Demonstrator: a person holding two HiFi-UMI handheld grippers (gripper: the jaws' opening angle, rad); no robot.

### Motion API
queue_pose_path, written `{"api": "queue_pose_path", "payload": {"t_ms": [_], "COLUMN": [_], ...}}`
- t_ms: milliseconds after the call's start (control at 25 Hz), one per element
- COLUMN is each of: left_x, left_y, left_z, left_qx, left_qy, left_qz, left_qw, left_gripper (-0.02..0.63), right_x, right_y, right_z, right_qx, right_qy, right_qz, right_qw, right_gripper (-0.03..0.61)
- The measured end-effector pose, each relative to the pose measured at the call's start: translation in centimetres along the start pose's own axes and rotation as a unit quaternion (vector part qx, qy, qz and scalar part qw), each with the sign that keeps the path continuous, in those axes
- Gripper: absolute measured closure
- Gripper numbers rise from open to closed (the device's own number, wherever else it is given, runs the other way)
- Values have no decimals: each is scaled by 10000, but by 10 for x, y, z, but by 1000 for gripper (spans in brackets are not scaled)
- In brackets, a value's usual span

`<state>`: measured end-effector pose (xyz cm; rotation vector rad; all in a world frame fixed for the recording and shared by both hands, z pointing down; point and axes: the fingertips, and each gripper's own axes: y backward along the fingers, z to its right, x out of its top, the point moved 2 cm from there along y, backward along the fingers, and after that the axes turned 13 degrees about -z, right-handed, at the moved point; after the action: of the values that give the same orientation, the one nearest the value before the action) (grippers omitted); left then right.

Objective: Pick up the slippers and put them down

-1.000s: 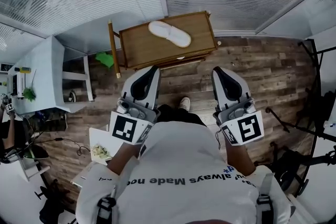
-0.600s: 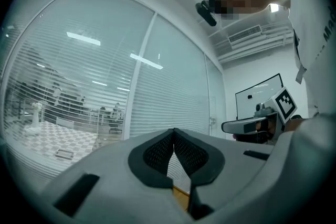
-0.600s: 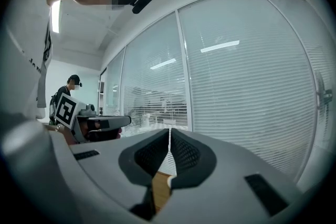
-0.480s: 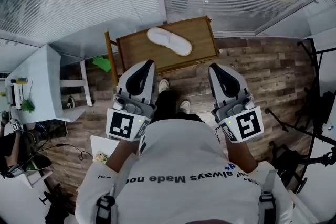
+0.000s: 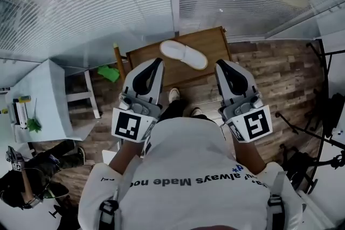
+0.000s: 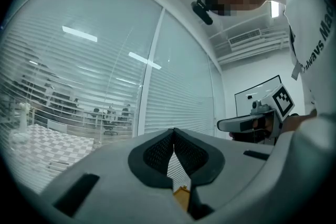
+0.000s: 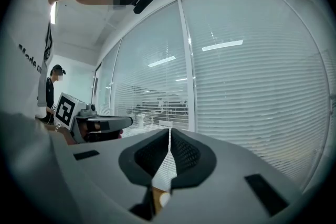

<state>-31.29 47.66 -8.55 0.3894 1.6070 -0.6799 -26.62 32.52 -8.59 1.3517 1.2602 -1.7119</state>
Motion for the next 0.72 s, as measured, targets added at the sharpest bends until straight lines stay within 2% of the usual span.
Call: {"api": "queue_pose_path", "payload": {"t_ms": [280,520,720], "left_x": [-4,-6,-24], "left_y": [-29,-48,-64], "left_z": [-21,-25,-29], "left_qx": [-252,-206,-208], "left_qy": [-31,-48,3], "left_qz": [-157,-208,-598], "left_qw": [9996,9996,9980], "left_gripper": [603,603,601], "right_x": [0,-2,-12], "right_y": [-21,-29,-35], "right_z": [16,38,52], "right_qx": [-266,-262,-312], "right_qy": [-147,-195,-237], "right_qz": [-4,-145,-252], "right_qw": [9995,9994,9989], "right_gripper": [561,561,560]}}
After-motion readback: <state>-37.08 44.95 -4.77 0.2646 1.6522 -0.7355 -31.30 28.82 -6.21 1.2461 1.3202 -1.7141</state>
